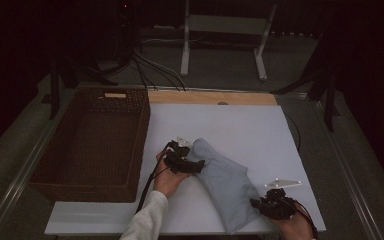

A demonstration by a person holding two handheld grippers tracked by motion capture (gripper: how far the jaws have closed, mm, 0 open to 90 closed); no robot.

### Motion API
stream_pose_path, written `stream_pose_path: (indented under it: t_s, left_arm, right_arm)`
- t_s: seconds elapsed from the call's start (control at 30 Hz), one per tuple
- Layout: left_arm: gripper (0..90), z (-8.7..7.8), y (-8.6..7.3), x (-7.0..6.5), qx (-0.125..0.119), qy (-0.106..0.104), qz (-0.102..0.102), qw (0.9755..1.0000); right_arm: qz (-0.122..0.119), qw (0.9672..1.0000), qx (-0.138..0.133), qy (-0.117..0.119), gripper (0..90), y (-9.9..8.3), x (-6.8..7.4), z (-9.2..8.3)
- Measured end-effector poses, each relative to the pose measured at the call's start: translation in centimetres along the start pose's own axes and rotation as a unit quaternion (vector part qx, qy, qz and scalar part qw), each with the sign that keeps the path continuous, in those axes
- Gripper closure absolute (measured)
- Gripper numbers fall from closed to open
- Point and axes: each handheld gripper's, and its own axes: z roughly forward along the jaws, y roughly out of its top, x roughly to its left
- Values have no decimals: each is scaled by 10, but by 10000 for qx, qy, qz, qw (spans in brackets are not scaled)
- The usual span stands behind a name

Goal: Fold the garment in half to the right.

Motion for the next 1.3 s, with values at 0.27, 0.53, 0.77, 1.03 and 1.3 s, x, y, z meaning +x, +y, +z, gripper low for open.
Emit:
stream_pose_path:
  t_s: [0.27, 0.53, 0.77, 1.03, 1.3]
  left_arm:
    - [13, 14, -3, 0, 341, -76, -93, 9993]
    - [131, 16, -3, -7, 439, -175, 156, 9988]
    - [423, 16, -3, -17, 433, -144, 481, 9978]
    - [788, 17, -2, -13, 409, -528, 233, 9975]
    - [816, 8, 2, -10, 210, -667, 84, 9975]
  right_arm:
    - [-2, 10000, 5, 11, 784, 0, 0, 0]
    - [-19, 10000, 5, 6, 783, 0, 0, 0]
    - [-34, 10000, 11, -4, 782, 0, 1, 1]
    - [-55, 10000, -9, 14, 776, 0, 1, 1]
    - [61, 9999, -130, -27, 591, -1, -4, 1]
